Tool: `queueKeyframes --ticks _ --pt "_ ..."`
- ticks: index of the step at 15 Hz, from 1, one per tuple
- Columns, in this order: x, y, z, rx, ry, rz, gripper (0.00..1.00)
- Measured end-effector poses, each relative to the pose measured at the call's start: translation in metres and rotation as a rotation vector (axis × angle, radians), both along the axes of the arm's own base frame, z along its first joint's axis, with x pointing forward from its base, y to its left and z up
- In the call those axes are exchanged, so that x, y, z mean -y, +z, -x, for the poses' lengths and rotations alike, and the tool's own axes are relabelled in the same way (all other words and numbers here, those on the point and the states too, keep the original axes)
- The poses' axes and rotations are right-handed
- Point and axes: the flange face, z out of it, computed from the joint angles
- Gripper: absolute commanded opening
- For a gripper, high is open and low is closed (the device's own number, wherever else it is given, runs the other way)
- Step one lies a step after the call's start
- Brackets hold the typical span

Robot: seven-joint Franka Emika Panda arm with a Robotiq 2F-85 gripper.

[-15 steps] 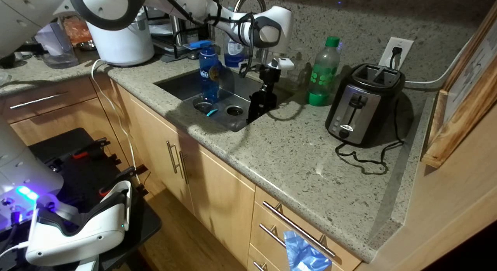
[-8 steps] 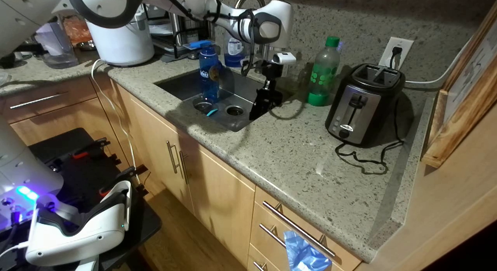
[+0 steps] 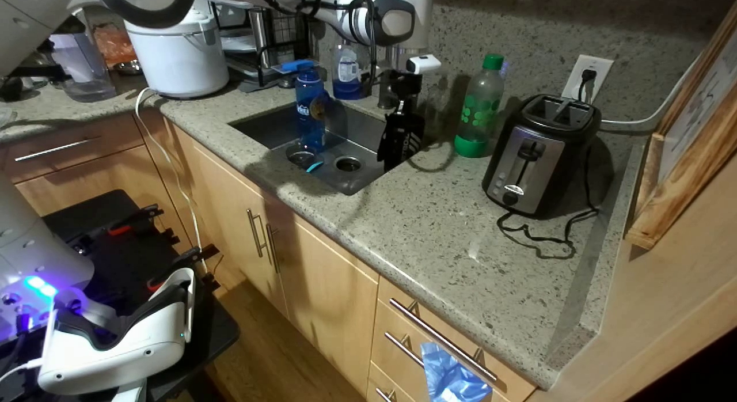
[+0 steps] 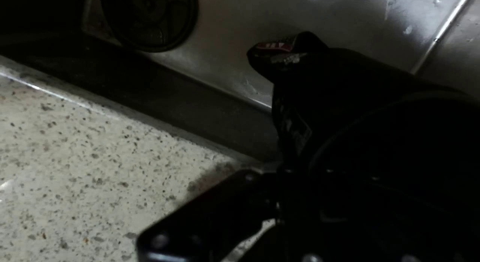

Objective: Remove the cup from the sink and put it on the countertop near the toaster

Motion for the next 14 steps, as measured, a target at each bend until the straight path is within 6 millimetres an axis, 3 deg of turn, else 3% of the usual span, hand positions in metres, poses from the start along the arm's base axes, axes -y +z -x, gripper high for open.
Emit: queueKeyframes --ticks 7,14 --pt "-0.001 0.058 -0.001 0.082 0.002 0.001 0.01" --pt "0.012 0.124 0.014 0.157 -0.022 0.012 0.01"
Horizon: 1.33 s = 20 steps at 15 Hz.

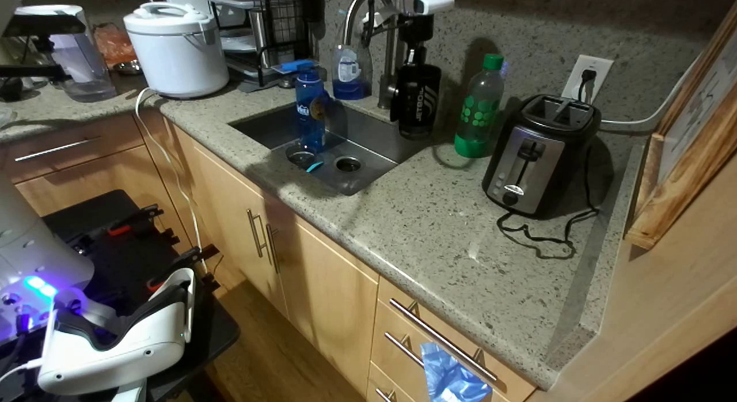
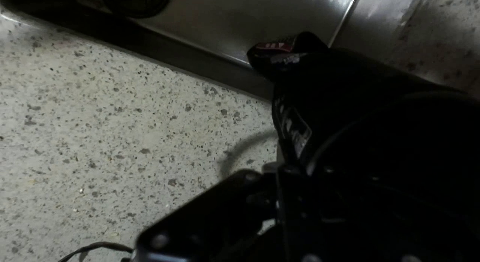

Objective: Remove the cup from the sink and put it on the countertop near the toaster

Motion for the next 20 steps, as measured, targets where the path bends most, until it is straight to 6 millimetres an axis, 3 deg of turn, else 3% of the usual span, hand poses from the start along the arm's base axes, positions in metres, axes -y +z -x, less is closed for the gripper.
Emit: queueKeyframes --ticks 5,8,15,20 --pt "0.018 0.043 0.021 0.038 -0.034 0.004 0.01" --pt "0.034 0.052 0.035 0.036 -0.063 0.007 0.01" --pt "0.069 0.031 0.059 -0.028 -0.127 0.010 0.01" --pt "0.082 0.018 0.069 -0.059 -0.153 0.010 0.01"
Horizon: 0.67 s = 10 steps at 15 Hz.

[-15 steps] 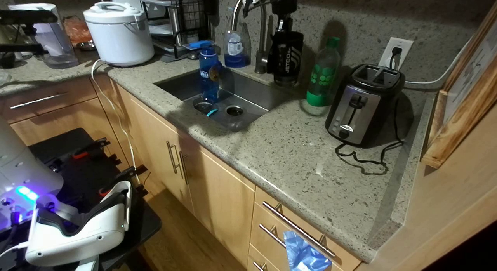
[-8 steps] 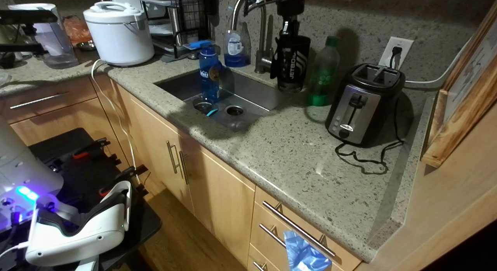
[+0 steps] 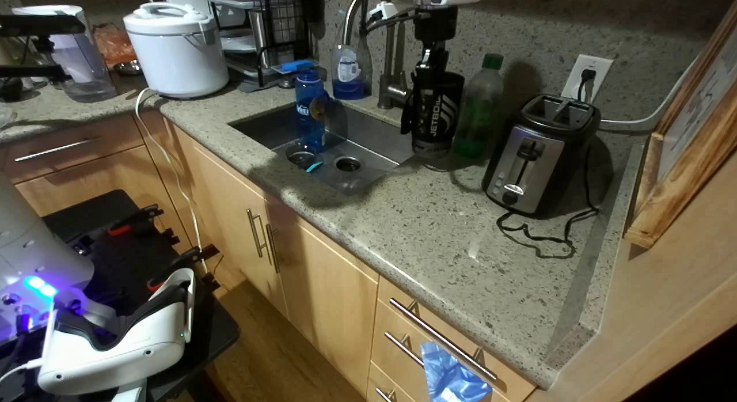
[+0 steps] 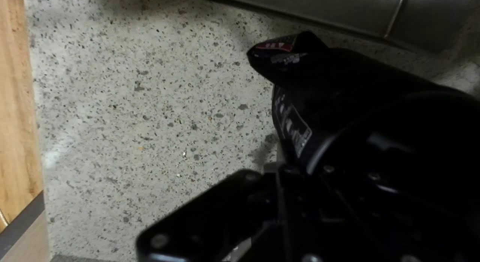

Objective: Remove the cup from the sink and put it on the countertop near the toaster

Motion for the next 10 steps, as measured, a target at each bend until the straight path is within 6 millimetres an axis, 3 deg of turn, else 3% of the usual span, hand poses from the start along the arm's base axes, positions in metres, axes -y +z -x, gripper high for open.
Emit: queueKeyframes --ticks 10 --pt "0.010 -0.029 0.015 -0.063 -0.032 -0.028 0.01"
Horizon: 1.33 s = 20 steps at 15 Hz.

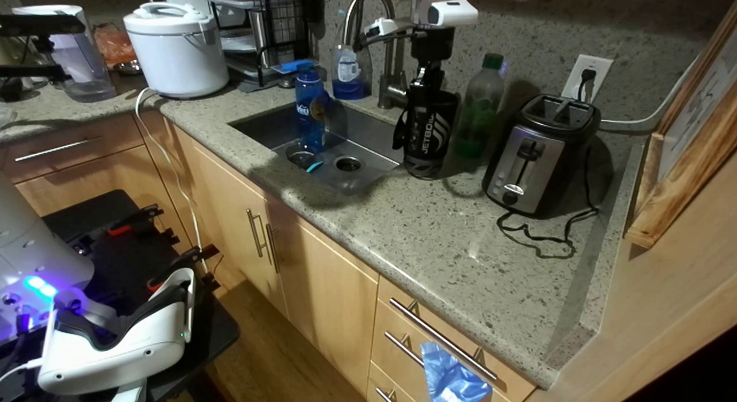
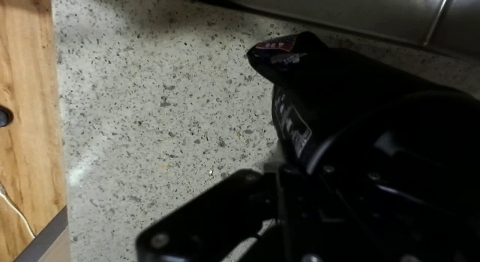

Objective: Remove the cup from the sink and put it on the countertop near the toaster

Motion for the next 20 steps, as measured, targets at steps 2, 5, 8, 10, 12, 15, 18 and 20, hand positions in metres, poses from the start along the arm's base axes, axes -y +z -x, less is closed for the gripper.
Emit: queueKeyframes --ticks 2,5,8,10,12,15,18,20 --pt "0.007 -0.001 0.005 -0.005 -0.015 0.003 0.01" --pt "0.016 -0.002 0.011 -0.015 -0.046 0.004 0.01" --pt "0.020 -0.005 0.015 -0.023 -0.061 -0.001 0.01" --pt "0.021 -0.007 0.017 -0.028 -0.065 -0.004 0.01" --pt "0.022 -0.008 0.017 -0.029 -0.068 -0.005 0.01" --pt "0.022 -0.008 0.018 -0.028 -0.079 -0.005 0.01" --pt "0.022 -0.008 0.018 -0.028 -0.080 -0.005 0.01" --pt "0.022 -0.008 0.018 -0.028 -0.080 -0.005 0.08"
